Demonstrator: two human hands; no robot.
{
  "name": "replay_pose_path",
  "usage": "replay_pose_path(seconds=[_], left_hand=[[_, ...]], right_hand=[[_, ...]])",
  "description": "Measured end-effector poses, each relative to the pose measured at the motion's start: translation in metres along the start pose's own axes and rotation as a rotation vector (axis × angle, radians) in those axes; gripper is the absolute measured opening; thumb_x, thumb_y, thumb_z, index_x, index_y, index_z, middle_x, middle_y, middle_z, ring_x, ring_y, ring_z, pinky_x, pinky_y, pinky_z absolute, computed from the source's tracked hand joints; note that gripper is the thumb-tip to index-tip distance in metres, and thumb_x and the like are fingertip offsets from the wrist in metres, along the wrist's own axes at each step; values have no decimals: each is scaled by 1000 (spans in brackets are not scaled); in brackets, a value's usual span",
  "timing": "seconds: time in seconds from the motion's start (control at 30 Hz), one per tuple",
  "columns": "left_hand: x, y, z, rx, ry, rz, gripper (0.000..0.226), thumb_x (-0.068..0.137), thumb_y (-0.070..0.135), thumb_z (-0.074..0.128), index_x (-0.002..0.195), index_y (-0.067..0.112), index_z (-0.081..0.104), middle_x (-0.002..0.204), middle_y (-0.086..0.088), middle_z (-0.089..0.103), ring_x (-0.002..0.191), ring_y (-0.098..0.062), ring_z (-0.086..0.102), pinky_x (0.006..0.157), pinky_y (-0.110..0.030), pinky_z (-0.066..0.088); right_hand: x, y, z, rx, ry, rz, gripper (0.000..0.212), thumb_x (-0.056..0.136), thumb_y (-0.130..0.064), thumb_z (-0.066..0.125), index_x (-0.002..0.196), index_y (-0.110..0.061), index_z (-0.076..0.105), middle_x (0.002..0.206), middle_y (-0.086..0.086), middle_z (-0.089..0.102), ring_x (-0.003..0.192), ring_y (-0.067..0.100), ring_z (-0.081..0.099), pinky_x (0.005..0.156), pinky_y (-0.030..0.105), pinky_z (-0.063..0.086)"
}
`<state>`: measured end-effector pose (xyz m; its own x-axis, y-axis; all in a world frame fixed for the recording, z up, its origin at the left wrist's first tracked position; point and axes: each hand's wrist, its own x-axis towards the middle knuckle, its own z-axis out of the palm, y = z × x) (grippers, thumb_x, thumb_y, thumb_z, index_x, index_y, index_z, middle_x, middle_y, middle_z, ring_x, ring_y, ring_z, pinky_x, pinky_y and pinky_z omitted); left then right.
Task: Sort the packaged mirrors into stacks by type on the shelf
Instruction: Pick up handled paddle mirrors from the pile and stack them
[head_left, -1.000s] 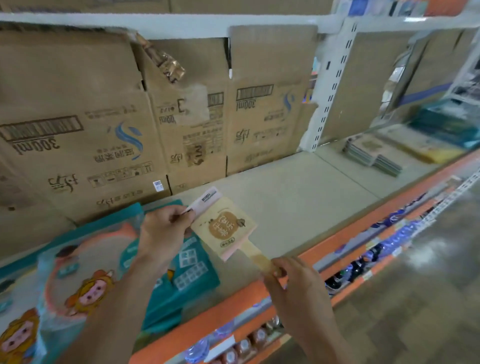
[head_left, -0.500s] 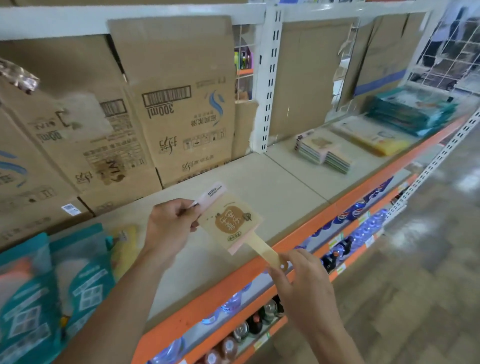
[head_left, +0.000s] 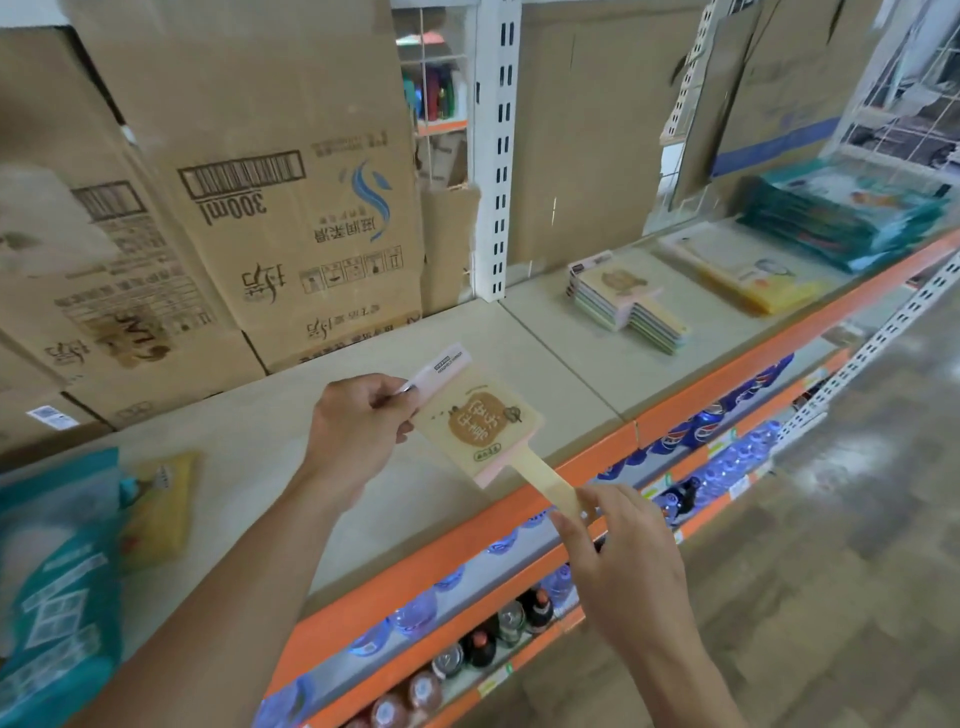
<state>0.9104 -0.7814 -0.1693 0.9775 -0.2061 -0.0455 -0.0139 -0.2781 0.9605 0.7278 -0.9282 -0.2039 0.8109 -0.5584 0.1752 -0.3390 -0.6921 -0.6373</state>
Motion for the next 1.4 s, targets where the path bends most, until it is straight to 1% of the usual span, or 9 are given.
replay_pose_path(seconds=[0.13, 0.3, 0.5, 0.6, 0.67, 0.87, 1.03, 1.23, 1.4], left_hand=[[16, 2, 17, 20, -32, 11, 18, 87, 11, 63, 73, 22, 68, 64, -2, 63, 59, -15, 54, 63, -27, 49], [43, 8, 49, 4, -99, 15, 18, 86, 12, 65, 71, 21, 70, 58, 6, 64, 55, -9, 55, 63, -28, 51], [83, 24, 85, -47, -170, 37, 17, 85, 12, 67, 71, 20, 71, 60, 1, 65, 56, -11, 56, 63, -28, 52], [103, 28, 96, -57, -203, 31, 15, 86, 12, 66, 73, 18, 70, 63, -2, 65, 58, -13, 56, 65, -29, 51], [115, 30, 101, -58, -218, 24, 14, 86, 11, 66, 74, 17, 69, 62, 3, 65, 58, -11, 56, 64, -28, 51], [141, 38, 117, -56, -256, 35, 17, 87, 9, 65, 72, 18, 68, 58, 7, 65, 52, -4, 55, 62, -25, 51], [155, 41, 132, -24, -265, 57, 18, 86, 10, 66, 72, 21, 68, 58, 7, 66, 57, -10, 57, 62, -26, 52], [166, 48, 152, 6, -275, 76, 18, 86, 11, 66, 73, 22, 69, 67, -3, 67, 58, -11, 58, 64, -26, 52], [179, 58, 174, 12, -259, 65, 14, 86, 12, 65, 79, 24, 68, 72, -5, 69, 55, -8, 57, 63, -24, 53]], right_hand=[[16, 12, 0, -6, 24, 18, 18, 89, -37, 58, 99, -23, 61, 91, -16, 52, 94, 7, 43, 79, 21, 28], [36, 26, -6, -3, 59, 45, 11, 89, -36, 59, 93, -26, 60, 92, -15, 55, 96, 9, 46, 80, 21, 30], [79, 43, -14, -71, 132, 79, 17, 86, -28, 65, 101, -18, 65, 90, -14, 53, 96, 17, 52, 79, 25, 32], [98, 45, -14, -92, 176, 78, 17, 86, -32, 62, 96, -18, 65, 86, -13, 51, 89, 19, 53, 78, 28, 35], [107, 46, -14, -93, 183, 92, 21, 87, -36, 60, 96, -18, 65, 85, -13, 50, 88, 19, 52, 77, 28, 35], [131, 46, -12, -59, 195, 128, 19, 84, -28, 68, 99, -16, 66, 86, -15, 48, 89, 14, 44, 79, 26, 32], [143, 54, -15, -50, 213, 142, 19, 83, -28, 70, 98, -17, 67, 86, -17, 47, 90, 15, 48, 79, 25, 32], [160, 70, -19, -23, 210, 148, 18, 84, -30, 67, 97, -17, 67, 82, -25, 43, 91, 13, 46, 78, 23, 29], [181, 88, -24, -11, 222, 151, 23, 86, -33, 64, 103, -18, 67, 91, -13, 52, 93, 9, 43, 76, 22, 29]])
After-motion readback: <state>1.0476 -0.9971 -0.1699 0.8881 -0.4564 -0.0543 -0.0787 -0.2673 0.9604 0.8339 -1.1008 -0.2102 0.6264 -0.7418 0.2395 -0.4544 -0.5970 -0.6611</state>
